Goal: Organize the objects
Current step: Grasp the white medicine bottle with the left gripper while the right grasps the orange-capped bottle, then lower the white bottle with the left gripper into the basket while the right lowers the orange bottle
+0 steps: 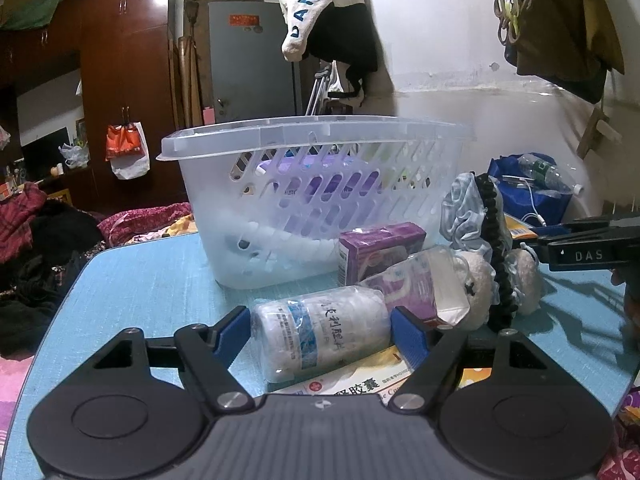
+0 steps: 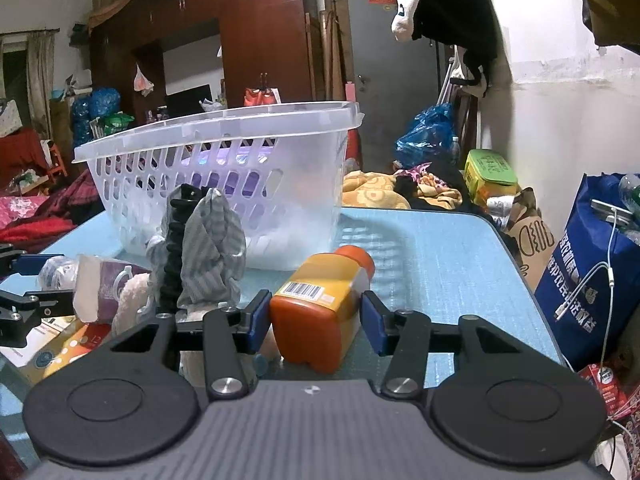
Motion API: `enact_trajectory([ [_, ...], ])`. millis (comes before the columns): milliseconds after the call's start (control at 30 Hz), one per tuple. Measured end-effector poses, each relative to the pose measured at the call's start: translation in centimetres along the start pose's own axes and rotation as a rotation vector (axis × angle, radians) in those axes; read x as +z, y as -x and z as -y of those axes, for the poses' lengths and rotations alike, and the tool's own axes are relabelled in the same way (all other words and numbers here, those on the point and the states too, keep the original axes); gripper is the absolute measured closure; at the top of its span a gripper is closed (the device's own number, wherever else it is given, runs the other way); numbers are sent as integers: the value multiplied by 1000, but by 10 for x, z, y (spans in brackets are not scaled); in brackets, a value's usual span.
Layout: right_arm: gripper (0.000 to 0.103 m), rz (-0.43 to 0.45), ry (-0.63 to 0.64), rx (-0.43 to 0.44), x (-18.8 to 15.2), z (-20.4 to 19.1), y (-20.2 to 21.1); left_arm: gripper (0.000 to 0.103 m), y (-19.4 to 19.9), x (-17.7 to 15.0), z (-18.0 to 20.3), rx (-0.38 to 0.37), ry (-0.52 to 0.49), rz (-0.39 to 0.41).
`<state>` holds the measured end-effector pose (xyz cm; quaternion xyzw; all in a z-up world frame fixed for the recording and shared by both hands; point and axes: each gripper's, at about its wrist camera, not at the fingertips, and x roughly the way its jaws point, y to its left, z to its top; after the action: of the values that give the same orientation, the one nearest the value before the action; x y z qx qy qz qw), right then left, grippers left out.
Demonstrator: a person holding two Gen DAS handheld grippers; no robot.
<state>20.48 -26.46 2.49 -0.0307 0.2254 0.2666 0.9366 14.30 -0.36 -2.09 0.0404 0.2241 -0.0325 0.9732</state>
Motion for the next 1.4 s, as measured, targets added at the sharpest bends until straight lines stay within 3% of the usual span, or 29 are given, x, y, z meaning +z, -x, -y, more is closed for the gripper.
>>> enact_trajectory([
  [333,51,-45,4,-6,3,2,-12,24,0,0,2,5,-16,1],
  [533,55,47,-4,-40,5,8,8,24,15,3,-7,6,24,79],
  [700,59,140,2,-18,28,8,41,24,52,35,-21,15,28,200],
  [900,59,222,53,11,82,-11,65,24,63,107,-29,29,4,251],
  [1033,59,254,97,14,133,-30,62,24,41,156,-29,53,-16,217],
  [1133,59,225,110,9,171,-42,38,24,7,178,-32,101,-19,132],
  [1300,59,102,105,-22,184,-46,-25,24,-61,180,-46,133,2,-46],
  [1400,59,8,91,-29,175,-43,-58,24,-76,168,-50,98,11,-85],
])
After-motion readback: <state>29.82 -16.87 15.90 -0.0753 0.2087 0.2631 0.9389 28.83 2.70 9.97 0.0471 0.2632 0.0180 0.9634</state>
